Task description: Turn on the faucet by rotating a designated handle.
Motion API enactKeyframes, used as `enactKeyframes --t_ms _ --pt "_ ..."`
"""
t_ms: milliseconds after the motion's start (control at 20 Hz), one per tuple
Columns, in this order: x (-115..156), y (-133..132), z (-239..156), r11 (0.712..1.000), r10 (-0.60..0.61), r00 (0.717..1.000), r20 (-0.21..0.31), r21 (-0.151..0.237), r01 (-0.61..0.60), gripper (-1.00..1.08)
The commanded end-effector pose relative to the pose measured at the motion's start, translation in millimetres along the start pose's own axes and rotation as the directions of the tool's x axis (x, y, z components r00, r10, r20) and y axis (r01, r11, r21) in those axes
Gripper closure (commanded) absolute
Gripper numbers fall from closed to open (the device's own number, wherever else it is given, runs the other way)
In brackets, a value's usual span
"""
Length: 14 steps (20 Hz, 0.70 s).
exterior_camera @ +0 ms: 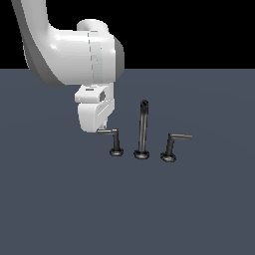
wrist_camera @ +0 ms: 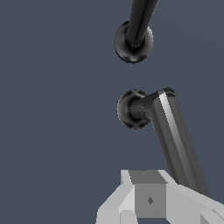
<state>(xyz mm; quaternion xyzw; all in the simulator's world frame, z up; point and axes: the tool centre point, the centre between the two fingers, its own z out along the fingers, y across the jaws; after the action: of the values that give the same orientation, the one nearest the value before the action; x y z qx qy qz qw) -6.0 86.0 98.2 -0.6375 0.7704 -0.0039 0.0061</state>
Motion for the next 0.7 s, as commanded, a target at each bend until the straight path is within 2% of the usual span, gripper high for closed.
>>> enactKeyframes --t_ms 0,550,650 --pt "2 10 0 1.000 -0.002 1.000 -0.003 -0.007 0.002 1.08" --pt "8 50 -1 1.000 -0.012 1.000 -0.004 -0.014 0.012 1.08" --pt "7 42 0 1.000 -0.008 1.000 0.000 -0.005 0.008 1.08"
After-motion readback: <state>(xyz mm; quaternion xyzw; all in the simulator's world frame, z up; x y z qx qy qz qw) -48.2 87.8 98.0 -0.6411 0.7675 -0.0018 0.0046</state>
